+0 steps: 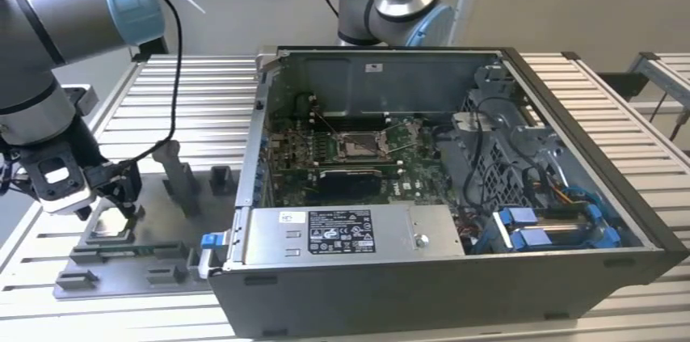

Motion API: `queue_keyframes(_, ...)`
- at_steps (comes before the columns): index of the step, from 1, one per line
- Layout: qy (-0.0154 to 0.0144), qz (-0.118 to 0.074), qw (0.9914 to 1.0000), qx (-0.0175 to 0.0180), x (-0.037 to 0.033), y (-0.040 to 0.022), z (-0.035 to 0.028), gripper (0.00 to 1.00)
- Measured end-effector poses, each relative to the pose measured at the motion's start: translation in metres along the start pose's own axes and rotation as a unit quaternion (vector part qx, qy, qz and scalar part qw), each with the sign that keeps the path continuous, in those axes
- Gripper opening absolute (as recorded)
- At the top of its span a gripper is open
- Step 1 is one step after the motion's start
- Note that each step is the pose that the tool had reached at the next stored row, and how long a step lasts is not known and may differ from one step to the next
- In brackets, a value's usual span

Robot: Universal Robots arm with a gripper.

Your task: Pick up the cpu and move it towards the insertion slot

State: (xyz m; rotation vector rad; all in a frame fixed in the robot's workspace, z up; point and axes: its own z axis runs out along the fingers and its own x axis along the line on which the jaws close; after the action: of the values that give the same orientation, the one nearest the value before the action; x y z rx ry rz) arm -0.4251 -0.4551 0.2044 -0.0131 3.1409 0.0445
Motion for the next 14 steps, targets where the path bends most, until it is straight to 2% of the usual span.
queue_keyframes(14,0.0000,0.000,1.00000,0.0000,0.0013,-0.0007,0.0133,1.00)
